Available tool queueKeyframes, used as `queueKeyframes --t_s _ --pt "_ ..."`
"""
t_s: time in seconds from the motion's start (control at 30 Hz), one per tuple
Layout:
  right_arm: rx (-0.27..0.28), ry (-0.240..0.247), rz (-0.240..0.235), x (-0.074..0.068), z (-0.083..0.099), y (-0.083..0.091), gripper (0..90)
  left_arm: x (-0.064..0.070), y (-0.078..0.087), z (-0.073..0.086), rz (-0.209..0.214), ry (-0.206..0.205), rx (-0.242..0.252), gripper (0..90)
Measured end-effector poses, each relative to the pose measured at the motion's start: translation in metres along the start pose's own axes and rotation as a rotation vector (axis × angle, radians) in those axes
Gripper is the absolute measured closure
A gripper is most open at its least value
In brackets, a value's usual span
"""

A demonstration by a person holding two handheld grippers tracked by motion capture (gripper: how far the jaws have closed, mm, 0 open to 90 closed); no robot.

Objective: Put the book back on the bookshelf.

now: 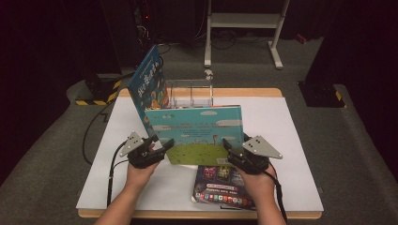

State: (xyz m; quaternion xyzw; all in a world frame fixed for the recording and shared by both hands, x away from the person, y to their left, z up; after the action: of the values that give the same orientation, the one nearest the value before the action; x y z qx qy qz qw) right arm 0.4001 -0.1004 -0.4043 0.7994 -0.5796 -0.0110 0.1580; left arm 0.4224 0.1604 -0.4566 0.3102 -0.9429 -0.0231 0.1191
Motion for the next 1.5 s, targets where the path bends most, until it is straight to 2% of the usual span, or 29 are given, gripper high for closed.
queueKeyframes --t_s 0.27,0.57,1.0,1.13,1.5 --pt "0.006 0.004 0.014 0.004 0.001 -0.005 40.9 -0.005 -0.008 0.001 -0.001 -0.019 0.004 41.1" --pt "0.008 0.002 0.0 0.002 0.0 -0.01 40.8 -0.008 -0.005 0.003 -0.019 -0.019 0.014 40.8" --pt "0.02 -0.006 -0.003 0.0 0.001 -0.01 40.6 -0.008 -0.003 0.006 -0.022 -0.02 0.028 40.6" --pt "0.018 -0.027 -0.017 0.0 0.001 -0.009 39.9 -0.005 -0.002 0.007 -0.036 -0.03 0.025 40.6" --pt "-0.005 -0.06 -0.072 -0.001 0.001 -0.005 38.7 0.0 0.002 0.01 -0.04 -0.038 0.033 40.2"
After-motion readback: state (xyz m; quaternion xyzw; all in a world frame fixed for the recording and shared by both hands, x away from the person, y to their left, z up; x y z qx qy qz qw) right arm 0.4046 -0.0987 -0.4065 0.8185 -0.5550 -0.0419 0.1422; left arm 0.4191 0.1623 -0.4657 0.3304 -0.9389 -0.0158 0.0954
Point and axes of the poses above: each handheld gripper's, and its own axes: y roughly backward along the jaws, z roughly out of its underside, x roughly to its right, the point moved 8 cm from there along -y, roughly forward along the jaws, and after that the axes turned 13 degrees about z, right-handed, at the moved point
